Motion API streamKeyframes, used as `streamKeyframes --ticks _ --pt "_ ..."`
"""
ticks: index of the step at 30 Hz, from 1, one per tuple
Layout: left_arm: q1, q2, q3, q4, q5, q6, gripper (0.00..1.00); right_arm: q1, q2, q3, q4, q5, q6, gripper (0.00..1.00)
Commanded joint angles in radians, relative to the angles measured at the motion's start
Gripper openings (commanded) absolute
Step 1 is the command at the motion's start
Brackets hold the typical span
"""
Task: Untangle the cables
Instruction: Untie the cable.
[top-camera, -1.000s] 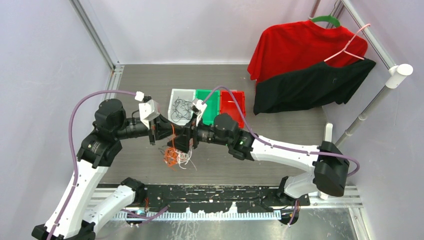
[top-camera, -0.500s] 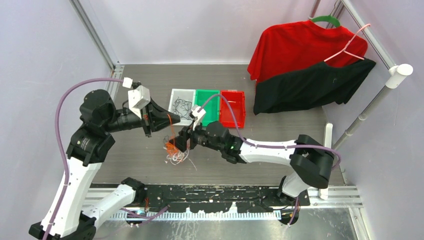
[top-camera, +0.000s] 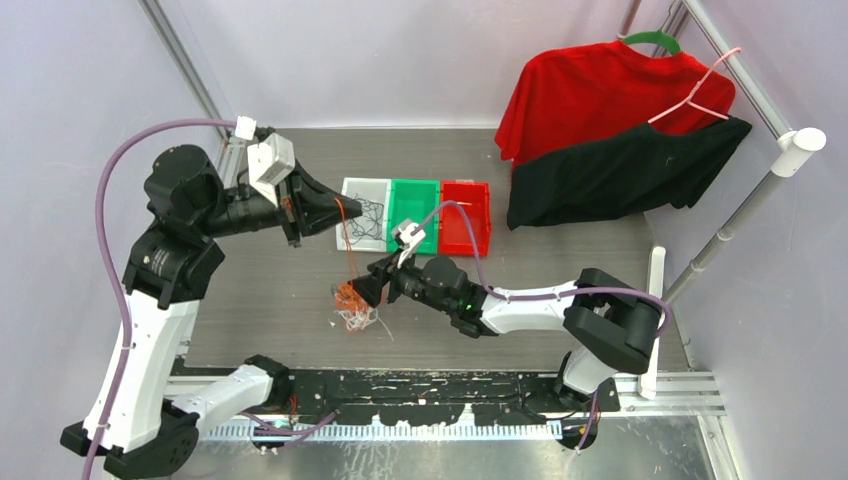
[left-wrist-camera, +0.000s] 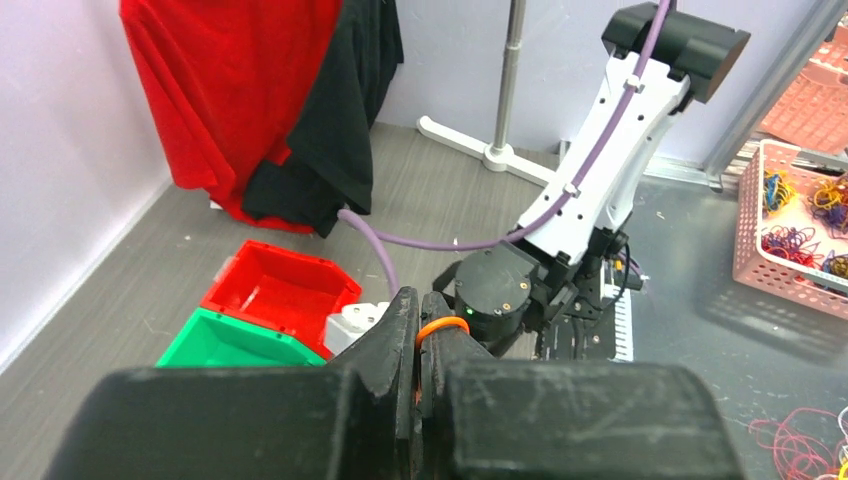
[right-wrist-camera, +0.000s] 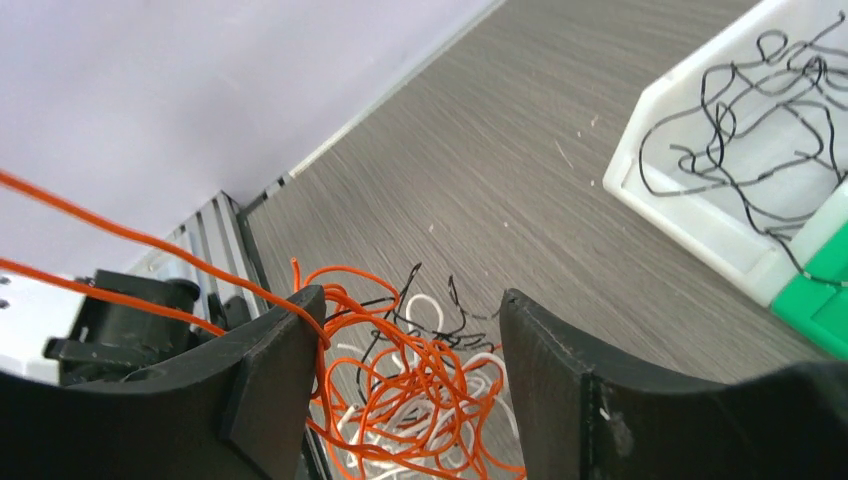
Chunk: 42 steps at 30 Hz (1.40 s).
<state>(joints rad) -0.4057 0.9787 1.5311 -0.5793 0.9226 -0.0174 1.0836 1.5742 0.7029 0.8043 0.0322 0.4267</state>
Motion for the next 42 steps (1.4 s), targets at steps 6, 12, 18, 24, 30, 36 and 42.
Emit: streamKeyframes --ticks 6,12,18,24,30,36,42 --pt "-0.004 0.064 0.279 0.179 0.015 -0.023 0.00 -0.005 0.048 -0.064 -0.079 0.072 -0.035 0.70" --pt "-0.004 -0.035 0.034 0.134 0.034 -0.016 0.00 -0.028 -0.148 -0.014 -0.063 0.001 0.057 0.72" --pt "-0.004 -0.099 -0.120 0.135 0.029 -0.018 0.00 -0.027 -0.199 0.093 -0.088 -0.093 0.101 0.64" --pt "-0.004 -0.103 -0.123 0.143 0.021 -0.024 0.00 -0.028 -0.164 0.062 -0.025 -0.129 0.137 0.34" --pt "-0.004 -0.130 -0.148 0.115 0.020 -0.015 0.00 -0.028 -0.232 0.071 -0.115 -0.084 0.083 0.01" --pt "-0.003 -0.233 -0.325 -0.042 -0.006 0.117 0.22 -0.028 -0.414 0.163 -0.353 0.040 -0.057 0.01" --pt "-0.003 -0.393 -0.567 -0.029 -0.139 0.098 0.86 -0.029 -0.455 0.204 -0.522 0.059 -0.065 0.01"
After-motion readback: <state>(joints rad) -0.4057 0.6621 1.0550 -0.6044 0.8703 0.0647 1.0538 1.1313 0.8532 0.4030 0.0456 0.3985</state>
